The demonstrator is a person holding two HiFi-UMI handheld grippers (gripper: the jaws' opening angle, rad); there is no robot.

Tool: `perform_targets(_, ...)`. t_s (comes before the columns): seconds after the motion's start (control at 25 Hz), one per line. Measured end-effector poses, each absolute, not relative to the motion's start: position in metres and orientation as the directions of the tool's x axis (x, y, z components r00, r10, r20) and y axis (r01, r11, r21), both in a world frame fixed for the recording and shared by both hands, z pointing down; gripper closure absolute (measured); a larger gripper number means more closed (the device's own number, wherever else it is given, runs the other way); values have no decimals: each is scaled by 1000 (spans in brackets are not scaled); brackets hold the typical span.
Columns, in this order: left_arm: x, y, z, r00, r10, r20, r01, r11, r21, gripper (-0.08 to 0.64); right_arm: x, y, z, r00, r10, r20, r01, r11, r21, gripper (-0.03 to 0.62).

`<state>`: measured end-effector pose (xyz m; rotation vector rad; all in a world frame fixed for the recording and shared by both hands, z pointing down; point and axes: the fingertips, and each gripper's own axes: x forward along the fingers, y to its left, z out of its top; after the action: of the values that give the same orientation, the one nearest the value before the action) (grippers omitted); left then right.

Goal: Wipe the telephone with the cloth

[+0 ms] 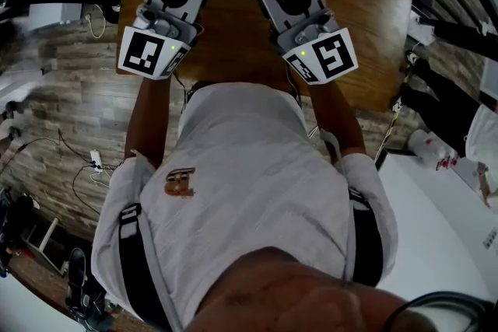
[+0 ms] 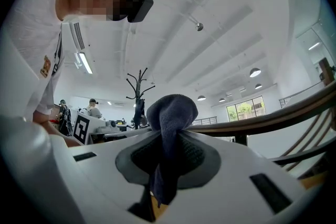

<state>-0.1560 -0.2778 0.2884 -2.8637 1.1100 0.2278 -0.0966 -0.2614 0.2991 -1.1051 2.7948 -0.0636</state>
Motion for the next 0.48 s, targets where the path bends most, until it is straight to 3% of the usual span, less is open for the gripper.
perform_targets(0.48, -164, -278, 291, 719, -677, -158, -684, -730, 11, 541, -98, -254, 304, -716, -690, -103, -688, 723, -66, 514)
